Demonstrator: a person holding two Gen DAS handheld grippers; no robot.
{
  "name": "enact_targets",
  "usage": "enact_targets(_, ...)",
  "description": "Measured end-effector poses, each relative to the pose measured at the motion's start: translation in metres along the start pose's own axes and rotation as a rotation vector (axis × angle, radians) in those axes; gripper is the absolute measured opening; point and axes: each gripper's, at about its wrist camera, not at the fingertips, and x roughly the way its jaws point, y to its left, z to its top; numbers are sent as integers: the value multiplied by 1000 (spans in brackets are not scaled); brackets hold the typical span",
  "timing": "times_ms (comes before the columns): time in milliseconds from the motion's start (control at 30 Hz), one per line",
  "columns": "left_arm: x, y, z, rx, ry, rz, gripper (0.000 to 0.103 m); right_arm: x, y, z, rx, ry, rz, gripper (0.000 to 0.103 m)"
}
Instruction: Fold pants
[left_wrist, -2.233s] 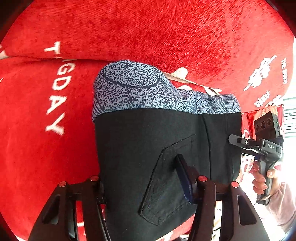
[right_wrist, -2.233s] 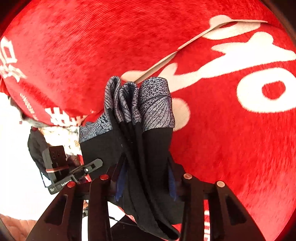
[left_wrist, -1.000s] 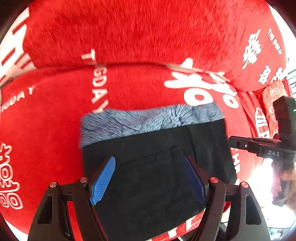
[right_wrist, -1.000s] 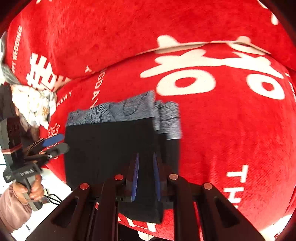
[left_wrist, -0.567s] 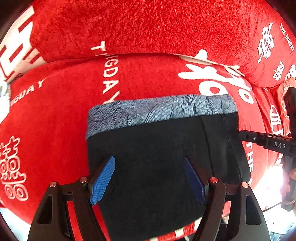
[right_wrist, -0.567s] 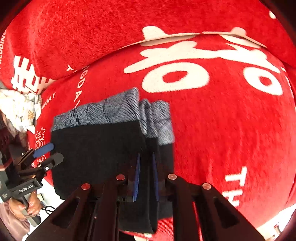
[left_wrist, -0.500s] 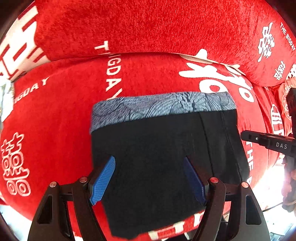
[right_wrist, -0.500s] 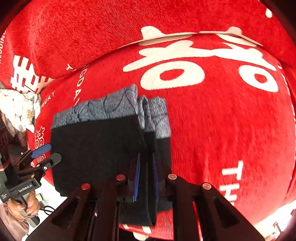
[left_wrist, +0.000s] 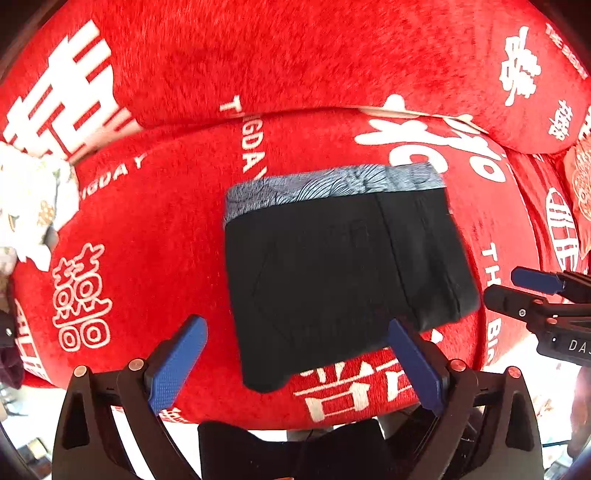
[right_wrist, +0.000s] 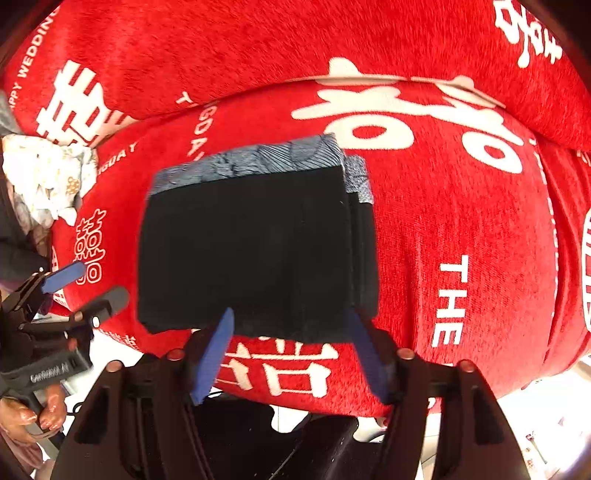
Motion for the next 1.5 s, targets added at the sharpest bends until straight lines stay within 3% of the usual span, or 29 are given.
enact_targets(100,-13,-4,1,21,-6,9,99,-17,10,-2,-13,-23,-35,79)
enact_targets(333,-29,-8,6,67,3,60,99,-40,23,-4,-33,-58,-106,86)
enact_targets(400,-34,-8,6,66,6,48,99,-43,25,-6,-29,-60,-133,103)
enact_targets(833,-37,14,8,-30,60,92,99,-60,24,-10,44,-66,-168,103)
enact_targets(1500,-49,13,7,-1,16,55,99,-71,29,-16,64,-70,-221,103)
